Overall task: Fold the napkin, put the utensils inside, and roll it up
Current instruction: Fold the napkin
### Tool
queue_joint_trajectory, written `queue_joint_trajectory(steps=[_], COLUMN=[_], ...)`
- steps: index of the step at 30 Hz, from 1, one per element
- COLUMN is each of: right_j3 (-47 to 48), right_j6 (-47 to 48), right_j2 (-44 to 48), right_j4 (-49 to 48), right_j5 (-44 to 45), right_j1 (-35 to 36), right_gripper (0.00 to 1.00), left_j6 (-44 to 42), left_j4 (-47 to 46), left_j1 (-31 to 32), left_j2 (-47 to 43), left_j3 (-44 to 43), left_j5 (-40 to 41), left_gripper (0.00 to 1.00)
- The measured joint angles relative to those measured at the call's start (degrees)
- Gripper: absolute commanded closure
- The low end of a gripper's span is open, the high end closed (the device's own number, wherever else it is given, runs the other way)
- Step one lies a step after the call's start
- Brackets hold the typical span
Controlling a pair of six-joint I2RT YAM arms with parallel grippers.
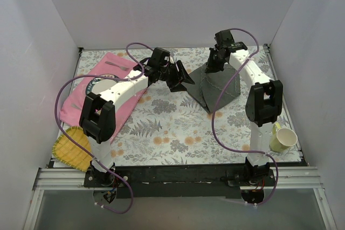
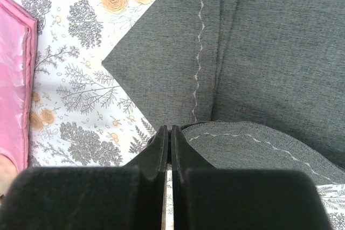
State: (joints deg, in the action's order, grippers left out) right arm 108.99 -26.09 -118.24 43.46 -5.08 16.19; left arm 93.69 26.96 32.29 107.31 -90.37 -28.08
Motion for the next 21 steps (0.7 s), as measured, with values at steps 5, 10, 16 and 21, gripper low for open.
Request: queue_joint_trajectory(steps=[5,10,16,21], right_j3=[0.5,3.7,6.2,6.8], right_j6=[0.9,2.3,4.2,5.9], right_j2=[-0.2,-1.5,-3.5,-5.7], right_j4=[-0.3,-0.6,-1.2,-1.3], right_j5=[-1.4,-2.8,-4.2,-5.5], right_j1=[0.4,0.8,1.2,1.4], right_gripper=[0.99,0.99,0.99,0.99], left_j6=[0.0,0.0,0.0,0.0], left_j4=[0.0,0.0,0.0,0.0], left_j1=[-0.2,-0.5,-1.0,-1.7], left_j2=[0.0,0.0,0.0,0.0], left_j3=[0.0,0.0,0.0,0.0], left_j5=[0.0,0.0,-0.1,-0.3], left_gripper=[0.47,0.47,0.47,0.47])
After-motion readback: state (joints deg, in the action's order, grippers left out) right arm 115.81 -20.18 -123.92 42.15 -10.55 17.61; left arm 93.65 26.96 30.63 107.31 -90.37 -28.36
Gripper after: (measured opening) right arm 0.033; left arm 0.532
